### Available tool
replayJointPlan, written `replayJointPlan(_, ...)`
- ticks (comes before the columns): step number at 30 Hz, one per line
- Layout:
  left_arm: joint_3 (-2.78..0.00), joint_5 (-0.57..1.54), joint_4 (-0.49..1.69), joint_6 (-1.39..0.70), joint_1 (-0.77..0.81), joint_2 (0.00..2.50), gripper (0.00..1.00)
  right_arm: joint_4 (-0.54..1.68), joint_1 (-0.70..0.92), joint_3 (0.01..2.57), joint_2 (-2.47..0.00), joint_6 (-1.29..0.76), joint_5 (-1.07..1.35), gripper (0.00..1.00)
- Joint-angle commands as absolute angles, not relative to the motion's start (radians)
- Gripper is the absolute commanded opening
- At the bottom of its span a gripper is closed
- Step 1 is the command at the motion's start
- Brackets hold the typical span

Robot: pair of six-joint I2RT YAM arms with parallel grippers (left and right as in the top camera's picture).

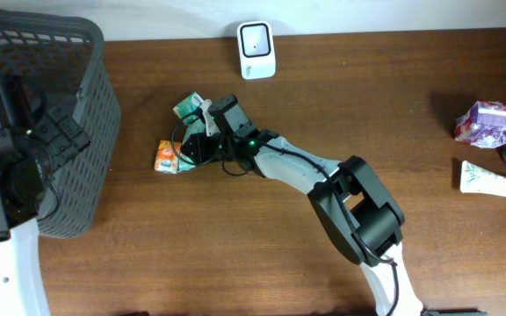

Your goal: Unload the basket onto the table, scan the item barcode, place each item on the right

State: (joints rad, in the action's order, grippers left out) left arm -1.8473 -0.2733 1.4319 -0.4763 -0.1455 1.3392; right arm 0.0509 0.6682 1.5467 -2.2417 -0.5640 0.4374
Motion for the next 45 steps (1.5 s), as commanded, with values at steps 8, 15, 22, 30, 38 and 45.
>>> replayJointPlan(8, -1.850, -0.273, 1.433, -0.485, -0.152, 1.332, 0.99, 0.388, 0.641, 1.557, -2.161, -0.505, 0.332, 0.04)
replayJointPlan(15, -1.850, -0.273, 1.433, -0.485, -0.152, 1.332, 0.99, 0.821, 0.619, 1.556, -2.017, -0.505, 0.218, 0.04)
replayJointPlan(22, -1.850, -0.273, 1.433, -0.485, -0.152, 1.332, 0.99, 0.497, 0.575, 1.556, -2.039, -0.464, 0.239, 0.76)
replayJointPlan(30, -1.850, -0.273, 1.433, -0.485, -0.152, 1.332, 0.99, 0.274, 0.577, 1.556, -2.222, -0.447, 0.434, 0.75)
replayJointPlan(38, -1.850, -0.273, 1.433, -0.485, -0.152, 1.332, 0.99, 0.287, 0.587, 1.556, -2.264, -0.453, 0.512, 0.23)
replayJointPlan(45, -1.850, -0.273, 1.433, -0.485, -0.152, 1.332, 0.99, 0.342, 0.517, 1.557, -2.153, -0.529, 0.628, 0.04)
